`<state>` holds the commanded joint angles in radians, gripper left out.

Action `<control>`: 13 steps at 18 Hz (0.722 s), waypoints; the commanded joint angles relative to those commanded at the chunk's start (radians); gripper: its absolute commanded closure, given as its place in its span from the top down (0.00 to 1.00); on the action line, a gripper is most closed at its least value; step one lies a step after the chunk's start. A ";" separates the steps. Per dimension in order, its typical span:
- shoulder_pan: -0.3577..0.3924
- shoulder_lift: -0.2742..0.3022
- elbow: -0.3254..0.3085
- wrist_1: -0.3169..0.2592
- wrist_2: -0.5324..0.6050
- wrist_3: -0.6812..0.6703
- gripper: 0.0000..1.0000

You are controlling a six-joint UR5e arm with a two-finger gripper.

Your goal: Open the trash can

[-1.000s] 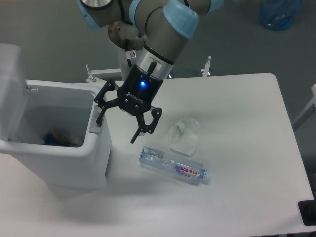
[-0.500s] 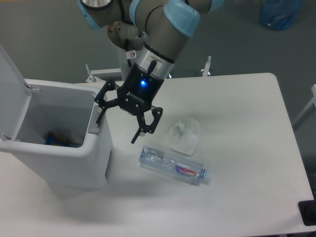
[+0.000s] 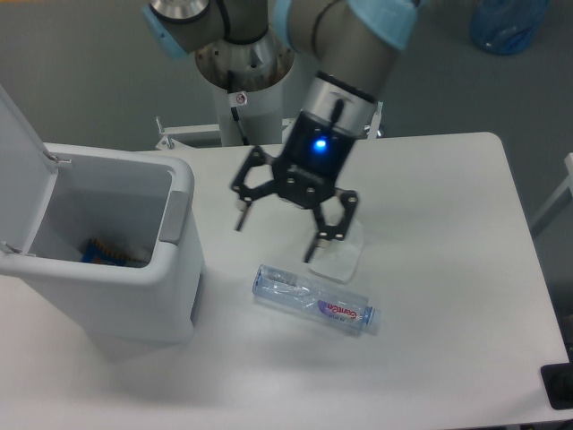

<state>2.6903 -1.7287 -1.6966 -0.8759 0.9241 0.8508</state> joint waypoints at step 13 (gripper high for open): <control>0.066 -0.192 0.095 -0.044 0.561 0.390 1.00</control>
<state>2.7566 -1.9205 -1.6015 -0.9202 1.4847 1.2407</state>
